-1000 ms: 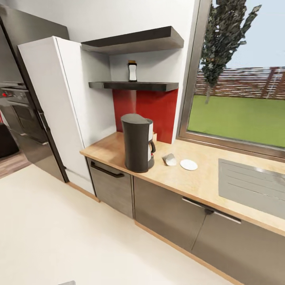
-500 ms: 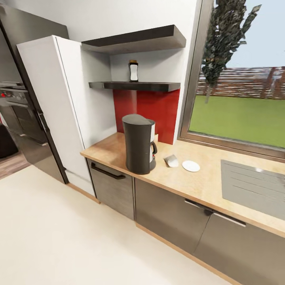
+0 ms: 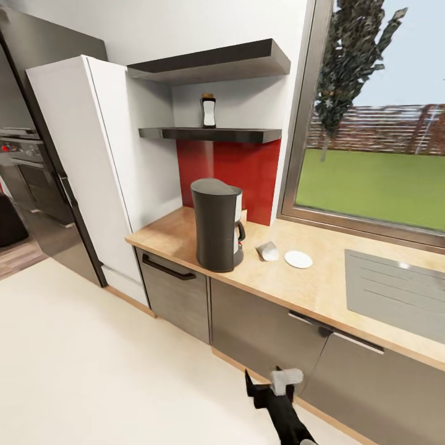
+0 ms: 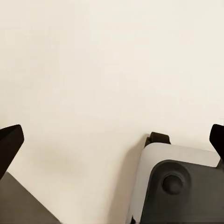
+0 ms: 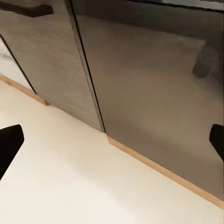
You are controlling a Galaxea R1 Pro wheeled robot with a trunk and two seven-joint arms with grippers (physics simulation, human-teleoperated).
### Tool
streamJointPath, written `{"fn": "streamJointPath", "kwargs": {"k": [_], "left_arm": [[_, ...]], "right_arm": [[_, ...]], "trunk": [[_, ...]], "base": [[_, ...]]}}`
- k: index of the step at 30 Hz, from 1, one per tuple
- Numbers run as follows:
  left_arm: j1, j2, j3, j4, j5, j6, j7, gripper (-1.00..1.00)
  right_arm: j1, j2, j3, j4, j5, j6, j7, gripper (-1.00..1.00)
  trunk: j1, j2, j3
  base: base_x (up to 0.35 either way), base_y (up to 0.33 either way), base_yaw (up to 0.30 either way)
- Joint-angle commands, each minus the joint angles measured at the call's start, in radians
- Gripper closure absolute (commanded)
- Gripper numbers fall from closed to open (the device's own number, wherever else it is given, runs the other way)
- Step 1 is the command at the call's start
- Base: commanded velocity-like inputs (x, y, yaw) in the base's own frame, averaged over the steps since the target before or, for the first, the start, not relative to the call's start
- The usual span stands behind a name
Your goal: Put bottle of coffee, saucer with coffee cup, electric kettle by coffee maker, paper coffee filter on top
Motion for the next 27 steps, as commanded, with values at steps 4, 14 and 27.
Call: {"fn": "streamJointPath", "kwargs": {"k": [4, 14, 27], "left_arm": [[0.007, 0.001, 0.0, 0.001, 0.007, -0.003, -0.001, -1.0], [0.017, 0.01, 0.0, 0.001, 0.007, -0.004, -0.003, -1.0], [0.041, 0.016, -0.002, 0.0, -0.019, 0.037, -0.002, -1.0]], "right_arm": [[-0.003, 0.018, 0.018, -0.18, 0.002, 0.003, -0.001, -1.0], [-0.165, 0.025, 0.027, -0.304, 0.0, 0.124, -0.003, -1.0], [-0.456, 0.016, -0.081, -0.181, 0.001, 0.277, -0.156, -1.0]], "trunk": [[0.001, -0.002, -0.002], [0.001, -0.002, -0.002], [0.001, -0.002, -0.002]], "base": [[0.0, 0.0, 0.0], [0.0, 0.0, 0.0], [0.153, -0.02, 0.0]]}}
